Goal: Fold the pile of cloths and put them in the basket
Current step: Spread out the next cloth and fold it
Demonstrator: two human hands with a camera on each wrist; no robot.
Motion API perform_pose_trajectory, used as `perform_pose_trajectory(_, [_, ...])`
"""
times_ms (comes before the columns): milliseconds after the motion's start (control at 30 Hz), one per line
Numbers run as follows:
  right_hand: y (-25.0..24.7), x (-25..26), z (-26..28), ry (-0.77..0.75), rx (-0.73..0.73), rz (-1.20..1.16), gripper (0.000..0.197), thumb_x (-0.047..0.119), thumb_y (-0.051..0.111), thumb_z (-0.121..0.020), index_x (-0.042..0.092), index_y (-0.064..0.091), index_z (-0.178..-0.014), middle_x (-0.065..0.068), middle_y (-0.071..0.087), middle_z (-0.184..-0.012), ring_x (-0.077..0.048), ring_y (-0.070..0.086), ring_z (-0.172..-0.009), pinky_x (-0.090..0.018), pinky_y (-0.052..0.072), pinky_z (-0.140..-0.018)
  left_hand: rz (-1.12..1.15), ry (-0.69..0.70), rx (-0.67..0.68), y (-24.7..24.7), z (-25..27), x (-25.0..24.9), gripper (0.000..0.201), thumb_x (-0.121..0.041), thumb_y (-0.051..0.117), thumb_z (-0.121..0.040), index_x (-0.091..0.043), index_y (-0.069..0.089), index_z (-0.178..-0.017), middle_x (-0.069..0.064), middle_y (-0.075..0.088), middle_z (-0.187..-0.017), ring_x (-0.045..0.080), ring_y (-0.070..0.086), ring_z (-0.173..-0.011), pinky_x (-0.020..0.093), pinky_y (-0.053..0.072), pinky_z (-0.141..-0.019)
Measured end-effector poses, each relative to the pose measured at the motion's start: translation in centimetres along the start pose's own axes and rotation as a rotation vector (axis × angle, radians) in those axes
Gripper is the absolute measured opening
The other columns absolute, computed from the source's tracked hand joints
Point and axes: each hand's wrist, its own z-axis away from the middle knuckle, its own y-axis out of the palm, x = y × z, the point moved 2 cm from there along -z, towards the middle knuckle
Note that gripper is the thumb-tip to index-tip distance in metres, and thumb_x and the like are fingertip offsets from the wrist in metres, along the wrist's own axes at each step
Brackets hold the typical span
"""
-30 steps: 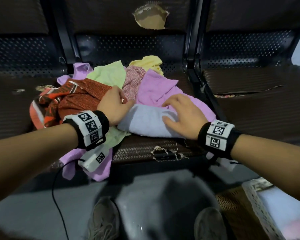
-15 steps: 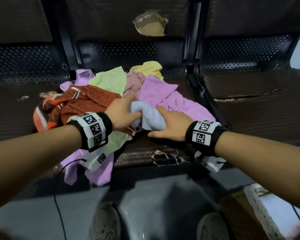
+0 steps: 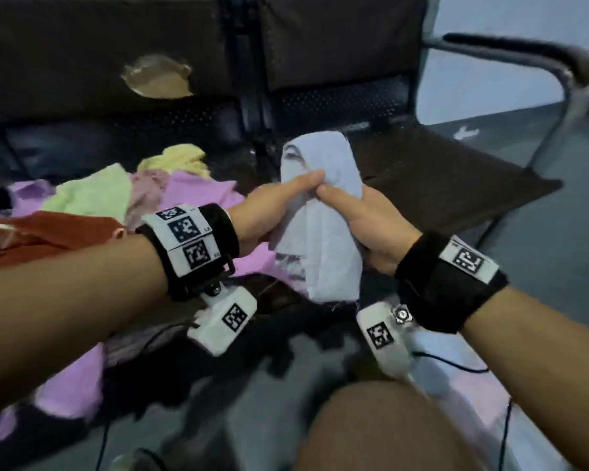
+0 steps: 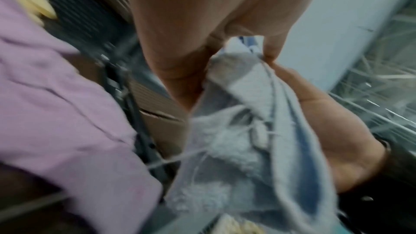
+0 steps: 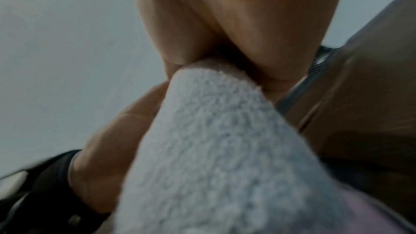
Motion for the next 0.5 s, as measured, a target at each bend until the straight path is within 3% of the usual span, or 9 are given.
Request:
perform_pose_trajectory(67, [-4.5, -1.5, 3.3, 0.036, -0.159, -0.092, 0.035, 0.028, 0.055, -0.099, 0.013, 0.062, -0.13, -0.009, 0.074, -0.116, -0.026, 0.071, -0.107, -0.042, 0.057, -0.093, -0.059, 0.007, 0.121, 5.7, -1.4, 1.0, 0.049, -0.051, 0.071, -0.084, -0.014, 0.072, -0.116, 0.006, 0.075, -0.11, 0.027, 0.072, -0.103, 0.046, 0.053, -0.099])
perform_pose_trajectory(167, [-11.1, -4.5, 8.8, 0.144, -0.344, -0.293, 0.047, 0.031, 0.047, -0.094, 0.006, 0.063, -0.13, -0.018, 0.071, -0.121, -0.035, 0.066, -0.115, -0.049, 0.05, -0.102, -0.254, -0.024, 0.243, 13.9, -3.4, 2.8, 0.06, -0.049, 0.074, -0.074, -0.01, 0.067, -0.119, 0.009, 0.075, -0.109, 0.029, 0.073, -0.097, 0.048, 0.056, -0.093])
perform_pose_trajectory(300, [-17.9, -8.8, 15.3, 0.29, -0.57, -0.431, 0.043, 0.025, 0.041, -0.099, 0.003, 0.06, -0.13, -0.019, 0.072, -0.116, -0.032, 0.071, -0.105, -0.044, 0.055, -0.09, -0.523, -0.037, 0.474, 24.6, -5.7, 6.5, 0.045, -0.034, 0.075, -0.084, -0.01, 0.066, -0.121, 0.006, 0.072, -0.114, 0.025, 0.07, -0.102, 0.042, 0.055, -0.095])
perform_pose_trajectory(433, [-22.4, -14.6, 19.5, 0.512, -0.763, -0.486, 0.044, 0.024, 0.041, -0.102, -0.002, 0.055, -0.134, -0.025, 0.067, -0.123, -0.039, 0.063, -0.116, -0.051, 0.047, -0.106, -0.896, -0.021, 0.653, 32.3, -6.2, 11.7, 0.043, -0.037, 0.066, -0.09, -0.015, 0.063, -0.127, 0.0, 0.064, -0.119, 0.02, 0.06, -0.107, 0.03, 0.048, -0.093])
perform_pose_trajectory(500, [-23.5, -17.3, 20.6, 0.637, -0.734, -0.511, 0.046, 0.032, 0.042, -0.103, 0.0, 0.058, -0.132, -0.023, 0.065, -0.127, -0.036, 0.06, -0.12, -0.05, 0.042, -0.111, -1.104, -0.032, 0.713, 34.3, -6.4, 14.3, 0.035, -0.039, 0.063, -0.09, -0.016, 0.067, -0.116, 0.002, 0.064, -0.109, 0.021, 0.059, -0.097, 0.03, 0.047, -0.087])
